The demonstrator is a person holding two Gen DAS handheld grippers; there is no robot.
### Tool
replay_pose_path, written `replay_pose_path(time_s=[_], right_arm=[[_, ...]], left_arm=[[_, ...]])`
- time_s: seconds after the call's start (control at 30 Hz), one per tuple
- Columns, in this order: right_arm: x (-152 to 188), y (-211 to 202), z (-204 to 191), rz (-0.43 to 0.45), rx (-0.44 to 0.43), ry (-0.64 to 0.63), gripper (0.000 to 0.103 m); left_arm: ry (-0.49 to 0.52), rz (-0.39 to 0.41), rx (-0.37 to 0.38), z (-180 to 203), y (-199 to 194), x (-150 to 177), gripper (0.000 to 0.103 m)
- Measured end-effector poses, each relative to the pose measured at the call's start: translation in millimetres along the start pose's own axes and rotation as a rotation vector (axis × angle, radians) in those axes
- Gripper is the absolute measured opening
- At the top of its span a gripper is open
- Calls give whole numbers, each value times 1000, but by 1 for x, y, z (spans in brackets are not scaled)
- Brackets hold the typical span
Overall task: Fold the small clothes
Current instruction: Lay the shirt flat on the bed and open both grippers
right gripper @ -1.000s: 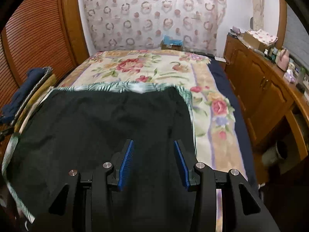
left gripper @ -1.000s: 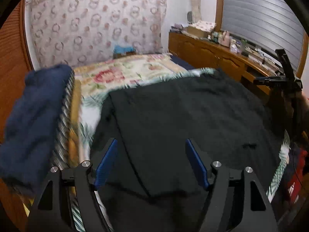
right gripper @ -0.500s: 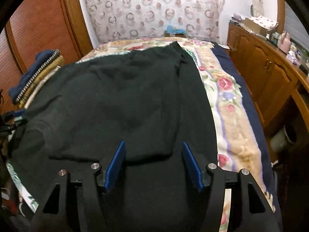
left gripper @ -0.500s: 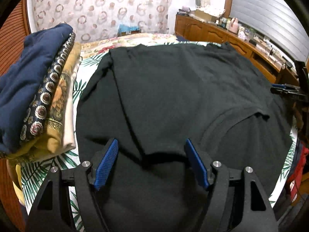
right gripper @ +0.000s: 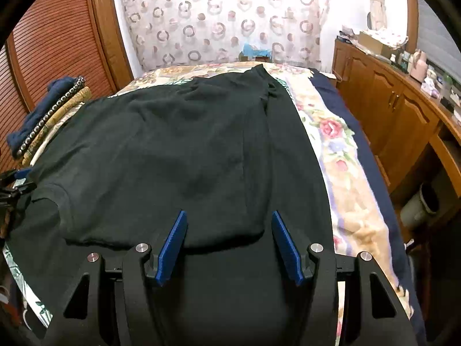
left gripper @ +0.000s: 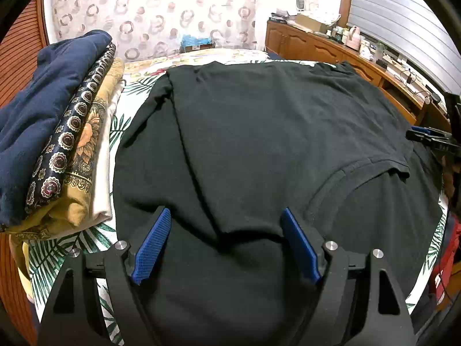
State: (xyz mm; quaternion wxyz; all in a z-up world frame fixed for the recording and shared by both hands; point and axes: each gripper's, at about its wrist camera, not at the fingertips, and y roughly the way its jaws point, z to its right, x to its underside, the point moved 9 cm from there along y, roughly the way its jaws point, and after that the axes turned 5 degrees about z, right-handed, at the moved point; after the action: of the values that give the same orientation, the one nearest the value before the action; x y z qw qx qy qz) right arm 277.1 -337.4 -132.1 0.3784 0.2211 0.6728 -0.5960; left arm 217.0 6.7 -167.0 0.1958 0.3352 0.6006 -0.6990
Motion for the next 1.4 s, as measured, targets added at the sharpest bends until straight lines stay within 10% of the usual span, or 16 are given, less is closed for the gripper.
replay_pose_path(time_s=[0.3, 0.47, 0.9, 1.4], right_arm=[[6, 6, -3, -4, 35, -56, 64], [6, 4, -1, 0, 27, -48, 64], [7, 4, 1, 2, 17, -41, 64], [7, 3, 4, -2, 20, -55, 64]], left_arm=[[-31, 6, -7, -5, -2, 1, 78], [-120, 22, 76, -11, -10, -3, 55], [-167, 68, 25, -40, -29, -16, 41], [-95, -3, 32, -8, -4, -1, 28]])
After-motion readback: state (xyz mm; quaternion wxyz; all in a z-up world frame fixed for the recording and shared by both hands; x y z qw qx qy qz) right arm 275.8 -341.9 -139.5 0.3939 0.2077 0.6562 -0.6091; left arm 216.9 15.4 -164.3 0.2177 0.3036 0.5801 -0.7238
